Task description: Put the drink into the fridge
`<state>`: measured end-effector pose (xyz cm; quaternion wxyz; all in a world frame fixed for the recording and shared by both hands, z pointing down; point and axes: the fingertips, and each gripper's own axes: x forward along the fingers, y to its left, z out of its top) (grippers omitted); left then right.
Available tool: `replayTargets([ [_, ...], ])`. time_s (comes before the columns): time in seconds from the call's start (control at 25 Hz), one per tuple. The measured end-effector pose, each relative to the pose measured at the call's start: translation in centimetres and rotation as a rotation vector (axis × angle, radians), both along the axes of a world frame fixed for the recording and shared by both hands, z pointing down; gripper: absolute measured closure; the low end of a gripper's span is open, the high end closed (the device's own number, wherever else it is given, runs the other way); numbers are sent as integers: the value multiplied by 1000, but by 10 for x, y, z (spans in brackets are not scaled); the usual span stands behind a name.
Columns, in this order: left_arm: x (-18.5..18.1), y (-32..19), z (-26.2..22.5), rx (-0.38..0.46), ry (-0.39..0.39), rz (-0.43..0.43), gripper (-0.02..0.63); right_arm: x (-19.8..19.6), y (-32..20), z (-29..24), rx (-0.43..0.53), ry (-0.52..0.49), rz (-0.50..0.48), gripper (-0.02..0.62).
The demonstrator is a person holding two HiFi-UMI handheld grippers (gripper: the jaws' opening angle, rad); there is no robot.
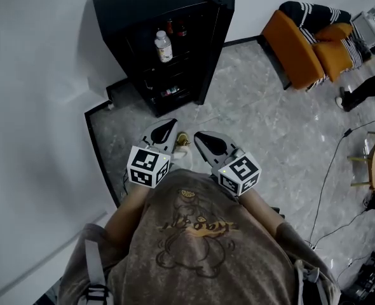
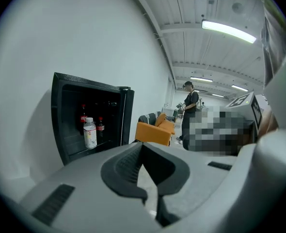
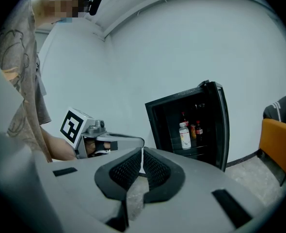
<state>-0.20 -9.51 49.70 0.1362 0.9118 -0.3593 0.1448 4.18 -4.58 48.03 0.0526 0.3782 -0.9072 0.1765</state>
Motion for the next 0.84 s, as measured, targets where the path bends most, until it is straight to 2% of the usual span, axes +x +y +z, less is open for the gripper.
replayTargets([
  [0.28,-5,3,-6,19,16,-6,601,-2,-1,3,1,8,5,569],
  [0.56,-2,7,-23,45,65,39,601,-5,-3,-1,10,28,-30,569],
  [0.84,-10,-7,-31,103,72,55,601,-31,-11,2,54,107,-299,569],
])
